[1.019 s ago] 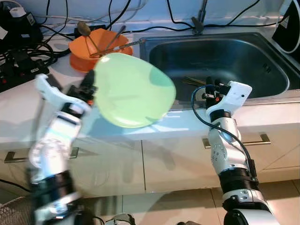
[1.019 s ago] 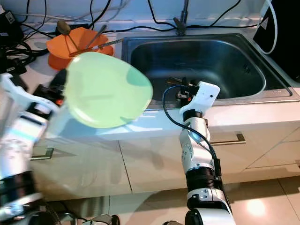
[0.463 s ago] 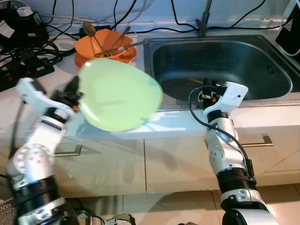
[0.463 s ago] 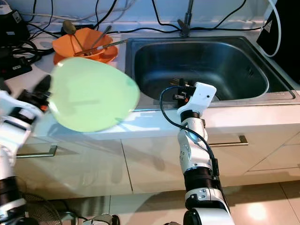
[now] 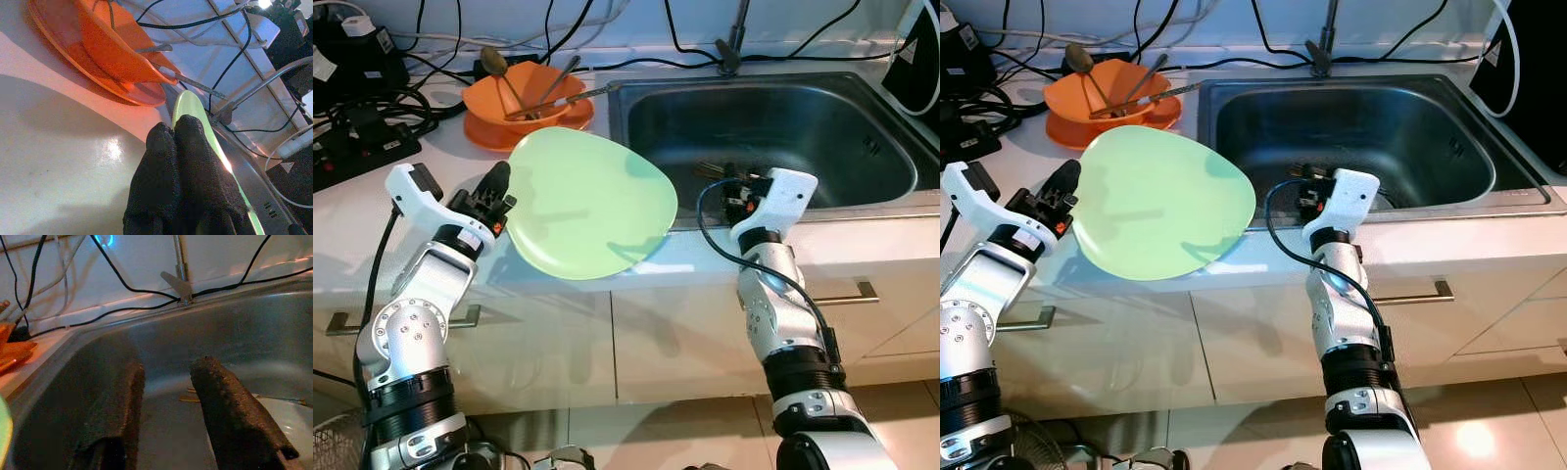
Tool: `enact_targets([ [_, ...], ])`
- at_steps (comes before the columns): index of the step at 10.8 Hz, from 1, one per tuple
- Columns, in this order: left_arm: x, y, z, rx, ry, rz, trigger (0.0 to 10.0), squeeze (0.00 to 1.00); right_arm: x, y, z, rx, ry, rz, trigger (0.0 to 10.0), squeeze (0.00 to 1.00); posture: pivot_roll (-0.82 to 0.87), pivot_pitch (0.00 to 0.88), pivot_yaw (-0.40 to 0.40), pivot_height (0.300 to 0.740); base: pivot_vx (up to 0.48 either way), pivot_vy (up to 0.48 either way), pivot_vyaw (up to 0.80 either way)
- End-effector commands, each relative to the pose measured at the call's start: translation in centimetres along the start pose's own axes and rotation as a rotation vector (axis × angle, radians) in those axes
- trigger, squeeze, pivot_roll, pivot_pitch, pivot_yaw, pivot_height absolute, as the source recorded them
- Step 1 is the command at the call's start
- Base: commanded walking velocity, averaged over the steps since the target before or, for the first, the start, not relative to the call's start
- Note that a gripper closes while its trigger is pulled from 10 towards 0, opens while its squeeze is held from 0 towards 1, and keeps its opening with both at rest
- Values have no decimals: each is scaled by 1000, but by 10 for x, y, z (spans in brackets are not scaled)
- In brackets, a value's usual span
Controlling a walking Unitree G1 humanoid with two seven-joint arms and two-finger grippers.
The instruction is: Kitchen organization
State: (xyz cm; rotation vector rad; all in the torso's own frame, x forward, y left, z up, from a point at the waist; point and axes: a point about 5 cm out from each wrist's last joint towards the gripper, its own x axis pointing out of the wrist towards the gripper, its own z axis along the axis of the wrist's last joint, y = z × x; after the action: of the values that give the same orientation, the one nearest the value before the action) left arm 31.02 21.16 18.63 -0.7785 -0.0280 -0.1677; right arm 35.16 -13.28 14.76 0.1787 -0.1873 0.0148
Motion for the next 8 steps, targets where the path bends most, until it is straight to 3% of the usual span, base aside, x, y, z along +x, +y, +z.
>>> enact_targets([
  [1,3,-3,1,14,-6,2,10000,0,-2,2,-11,-15,66,13,10000,0,114,60,43,740,0,0,0],
  [2,4,-3,0,13,-4,3,10000,0,-3,4,-12,-5,73,29,10000,1000,113,61,42,740,0,0,0],
  [4,4,-2,-2,13,3,3,10000,0,-2,5,-13,-37,83,38,10000,1000,115,66,38,740,0,0,0],
  [5,5,-3,-4,14,8,2,10000,0,-2,5,-15,-134,103,47,10000,0,114,67,37,740,0,0,0],
  [6,5,-5,-6,18,16,-3,10000,0,-1,7,-18,-172,118,67,10000,0,116,68,36,740,0,0,0],
  [7,6,-8,-8,39,32,-14,10000,0,0,12,-19,-294,132,103,10000,0,118,66,35,740,0,0,0],
  [8,7,-9,-9,45,36,-17,10000,0,0,14,-20,-315,149,109,10000,0,120,67,35,740,0,0,0],
])
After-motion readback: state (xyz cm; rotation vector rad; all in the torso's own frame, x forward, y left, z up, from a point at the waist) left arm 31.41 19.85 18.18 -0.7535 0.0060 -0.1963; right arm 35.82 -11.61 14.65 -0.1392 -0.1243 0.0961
